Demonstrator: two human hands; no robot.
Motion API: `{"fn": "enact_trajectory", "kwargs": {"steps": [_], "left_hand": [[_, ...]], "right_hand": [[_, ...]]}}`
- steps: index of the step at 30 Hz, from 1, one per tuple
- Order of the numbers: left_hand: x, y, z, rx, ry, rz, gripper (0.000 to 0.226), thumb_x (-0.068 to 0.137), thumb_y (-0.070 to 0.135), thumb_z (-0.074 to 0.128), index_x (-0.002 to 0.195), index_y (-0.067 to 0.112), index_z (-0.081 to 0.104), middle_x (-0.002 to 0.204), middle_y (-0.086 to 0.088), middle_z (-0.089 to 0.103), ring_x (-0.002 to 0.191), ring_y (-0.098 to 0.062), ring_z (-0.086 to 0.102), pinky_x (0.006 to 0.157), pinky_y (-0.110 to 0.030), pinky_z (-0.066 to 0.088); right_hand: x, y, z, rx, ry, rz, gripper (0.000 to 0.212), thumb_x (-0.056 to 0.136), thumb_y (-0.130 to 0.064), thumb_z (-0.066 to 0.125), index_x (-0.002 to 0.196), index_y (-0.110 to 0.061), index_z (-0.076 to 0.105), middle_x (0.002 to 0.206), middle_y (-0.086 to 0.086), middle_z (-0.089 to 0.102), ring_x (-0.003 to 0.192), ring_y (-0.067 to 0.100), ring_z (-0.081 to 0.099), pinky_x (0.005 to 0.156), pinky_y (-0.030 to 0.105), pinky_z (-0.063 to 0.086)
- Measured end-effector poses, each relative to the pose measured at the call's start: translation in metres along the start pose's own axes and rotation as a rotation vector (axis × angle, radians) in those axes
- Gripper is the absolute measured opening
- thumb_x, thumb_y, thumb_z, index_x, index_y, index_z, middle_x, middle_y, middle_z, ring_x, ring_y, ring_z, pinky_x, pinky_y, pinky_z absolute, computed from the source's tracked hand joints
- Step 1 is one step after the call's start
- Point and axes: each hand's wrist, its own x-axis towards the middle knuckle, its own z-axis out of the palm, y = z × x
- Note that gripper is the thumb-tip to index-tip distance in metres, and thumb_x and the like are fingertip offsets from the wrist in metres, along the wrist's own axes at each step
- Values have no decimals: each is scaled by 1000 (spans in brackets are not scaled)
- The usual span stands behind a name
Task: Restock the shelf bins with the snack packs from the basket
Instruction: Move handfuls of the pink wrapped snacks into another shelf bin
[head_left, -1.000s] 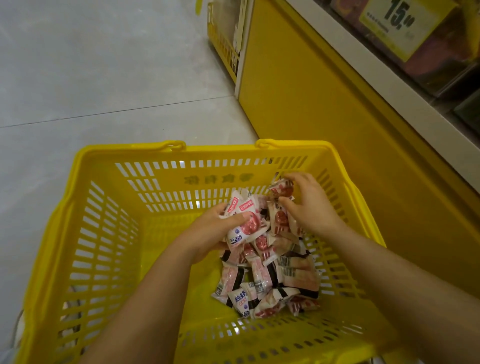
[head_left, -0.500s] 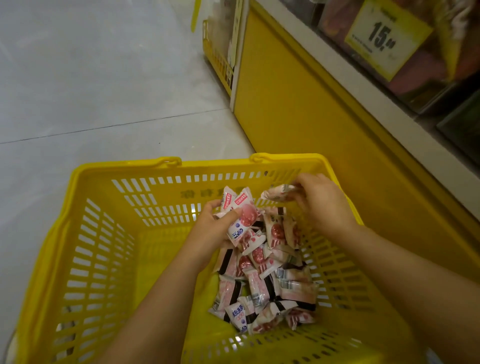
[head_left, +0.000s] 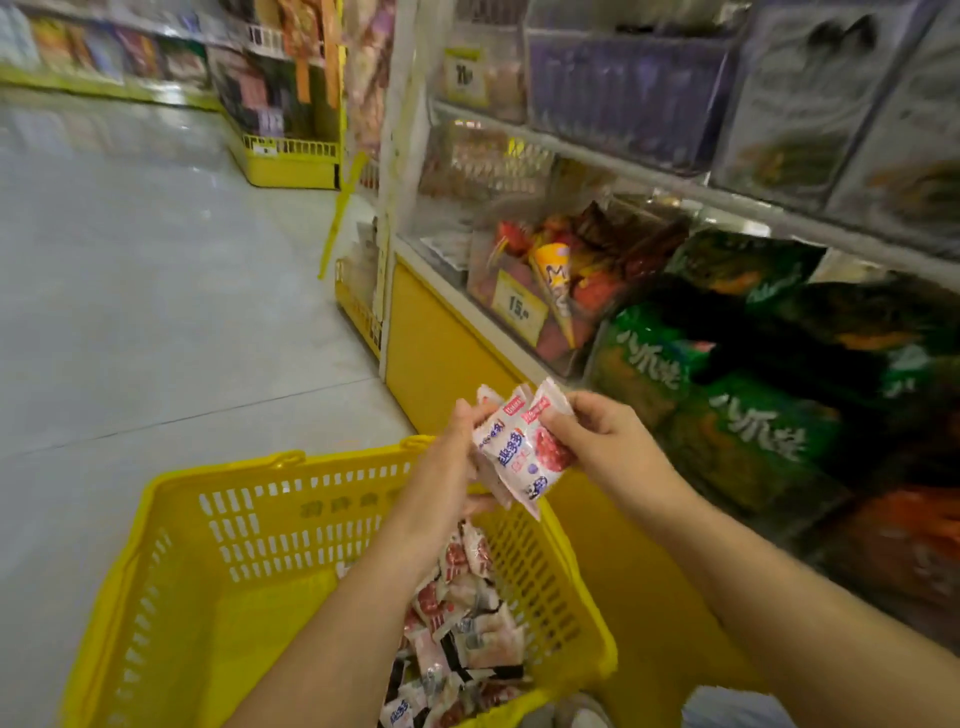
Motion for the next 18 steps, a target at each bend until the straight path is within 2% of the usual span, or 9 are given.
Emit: {"fn": "enact_trajectory", "kwargs": {"steps": [1,3,5,8,10,13,14,16,18], "left_hand": [[-7,12,6,-4,-39,12,41,78,76,37,99,55,65,88,8,74,80,-13,71,67,-35,56],[-21,36,20,33,-97,53,54,67,75,59,111,44,59,90,9,73,80,-13,71,63,-27,55],[-33,56,33,80,-118,99,59,62,53,76,113,37,53,89,11,72,75,-7,71,58,-21,53],[-48,82,48,154,-127,171,44,79,21,76,113,31,50,86,10,72,73,-6,69,57,-24,54],[-60,106,57,241,-186,220,41,83,18,74,114,28,49,85,10,73,73,-8,69,61,-27,56],[-80,149,76,328,-326,303,50,72,27,81,112,29,51,89,8,72,78,-10,68,61,-27,54],[-87,165,86,355,-373,327,55,65,31,81,111,31,51,92,6,71,80,-10,67,61,-25,53],[-98,193,106,401,-470,354,65,56,37,81,113,32,51,102,-1,71,87,-14,68,67,-28,54],[-107,217,126,427,-556,352,71,53,36,83,116,32,50,113,-8,67,95,-22,68,74,-35,55]], "right_hand": [[-7,-9,-5,-5,48,-31,13,95,-10,55,87,-13,64,76,3,64,65,10,56,63,26,46],[-23,-27,-12,1,142,-91,14,95,-15,56,86,-18,66,75,-2,66,68,9,58,64,28,47],[-41,-46,-16,29,225,-141,14,95,-18,56,88,-17,67,80,5,69,73,14,60,68,36,50],[-68,-75,-25,74,268,-191,14,96,-21,55,92,-15,67,92,15,69,83,27,65,81,49,51],[-85,-97,-43,69,214,-252,14,93,-28,57,95,-21,68,100,12,68,94,29,65,87,47,52],[-108,-135,-90,-97,56,-321,36,81,-43,64,116,-35,62,117,-19,62,115,10,57,100,35,46],[-116,-148,-107,-57,-62,-283,51,79,-40,69,128,-38,52,124,-20,60,118,10,57,101,36,46],[-132,-171,-137,51,-258,-191,77,78,-23,78,140,-40,34,130,-7,61,117,19,60,97,40,50],[-150,-192,-163,6,-304,-207,79,75,-10,76,138,-34,36,126,0,64,113,24,63,92,39,54]]}}
